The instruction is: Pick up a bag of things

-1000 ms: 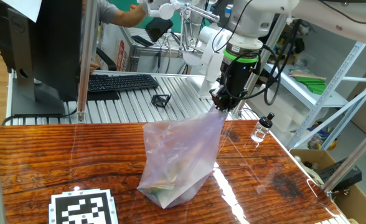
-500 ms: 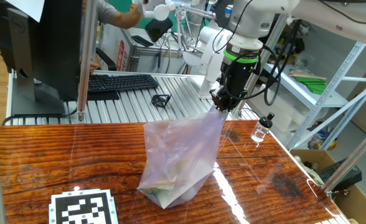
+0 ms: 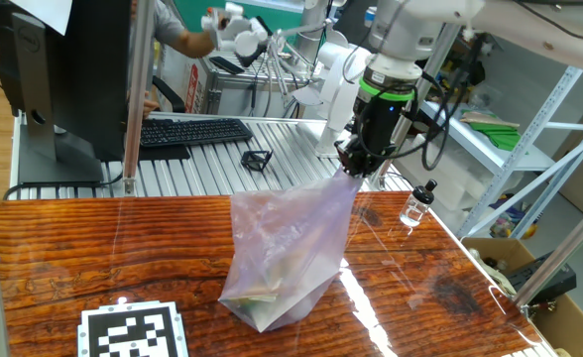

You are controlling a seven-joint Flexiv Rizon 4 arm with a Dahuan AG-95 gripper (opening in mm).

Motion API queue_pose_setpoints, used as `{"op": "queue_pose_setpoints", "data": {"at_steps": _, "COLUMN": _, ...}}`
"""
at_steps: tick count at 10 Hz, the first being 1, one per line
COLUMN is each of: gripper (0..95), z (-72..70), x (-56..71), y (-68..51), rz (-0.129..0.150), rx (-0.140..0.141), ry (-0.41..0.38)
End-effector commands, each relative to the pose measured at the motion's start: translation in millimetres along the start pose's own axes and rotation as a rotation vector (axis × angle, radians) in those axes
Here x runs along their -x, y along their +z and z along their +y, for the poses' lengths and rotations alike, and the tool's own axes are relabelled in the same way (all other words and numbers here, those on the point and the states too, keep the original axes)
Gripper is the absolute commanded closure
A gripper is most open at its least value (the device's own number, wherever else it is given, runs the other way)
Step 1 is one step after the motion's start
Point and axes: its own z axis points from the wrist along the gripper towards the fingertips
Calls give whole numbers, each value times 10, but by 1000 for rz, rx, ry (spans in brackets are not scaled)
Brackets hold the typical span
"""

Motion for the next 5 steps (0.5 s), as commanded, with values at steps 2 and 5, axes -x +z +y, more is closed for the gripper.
{"op": "queue_pose_setpoints", "data": {"at_steps": 2, "gripper": 950, "z": 3, "x": -7, "y": 3, "rz": -39, "rx": 21, "ry": -27}}
{"op": "queue_pose_setpoints", "data": {"at_steps": 5, "gripper": 950, "z": 3, "x": -7, "y": 3, "rz": -73, "rx": 21, "ry": -65}}
